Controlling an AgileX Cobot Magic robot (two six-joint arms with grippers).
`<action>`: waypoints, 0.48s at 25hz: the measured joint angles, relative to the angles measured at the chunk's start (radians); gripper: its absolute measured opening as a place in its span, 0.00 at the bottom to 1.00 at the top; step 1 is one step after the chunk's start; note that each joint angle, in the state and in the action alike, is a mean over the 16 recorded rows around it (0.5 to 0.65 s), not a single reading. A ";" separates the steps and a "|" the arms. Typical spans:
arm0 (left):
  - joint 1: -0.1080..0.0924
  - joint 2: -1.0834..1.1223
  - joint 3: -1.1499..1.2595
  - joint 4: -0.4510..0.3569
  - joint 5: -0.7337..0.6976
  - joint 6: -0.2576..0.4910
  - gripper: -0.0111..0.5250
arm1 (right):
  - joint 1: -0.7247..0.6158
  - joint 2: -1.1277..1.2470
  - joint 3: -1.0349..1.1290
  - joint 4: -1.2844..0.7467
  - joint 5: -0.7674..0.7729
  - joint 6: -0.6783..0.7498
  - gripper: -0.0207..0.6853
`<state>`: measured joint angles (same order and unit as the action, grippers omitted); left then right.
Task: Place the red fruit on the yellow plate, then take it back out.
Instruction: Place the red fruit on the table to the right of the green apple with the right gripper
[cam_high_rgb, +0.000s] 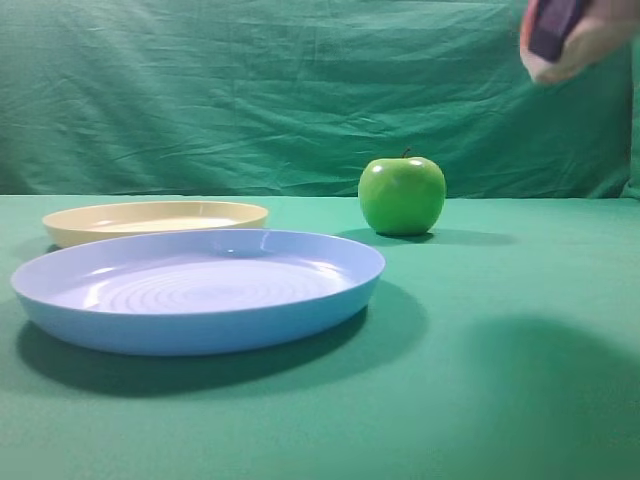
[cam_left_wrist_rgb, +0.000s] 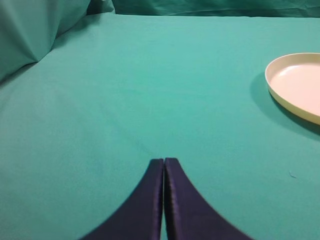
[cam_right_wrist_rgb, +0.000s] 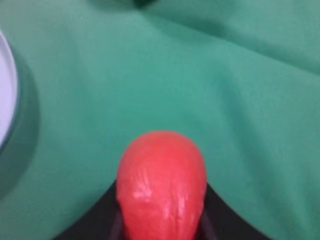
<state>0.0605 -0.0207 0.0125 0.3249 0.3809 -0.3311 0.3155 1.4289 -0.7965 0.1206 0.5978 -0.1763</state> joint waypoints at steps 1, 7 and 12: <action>0.000 0.000 0.000 0.000 0.000 0.000 0.02 | -0.009 0.003 0.021 0.000 -0.020 0.003 0.32; 0.000 0.000 0.000 0.000 0.000 0.000 0.02 | -0.052 0.042 0.098 0.001 -0.110 0.009 0.32; 0.000 0.000 0.000 0.000 0.000 0.000 0.02 | -0.062 0.083 0.118 0.001 -0.149 0.011 0.38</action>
<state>0.0605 -0.0207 0.0125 0.3249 0.3809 -0.3311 0.2537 1.5114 -0.6788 0.1218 0.4484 -0.1652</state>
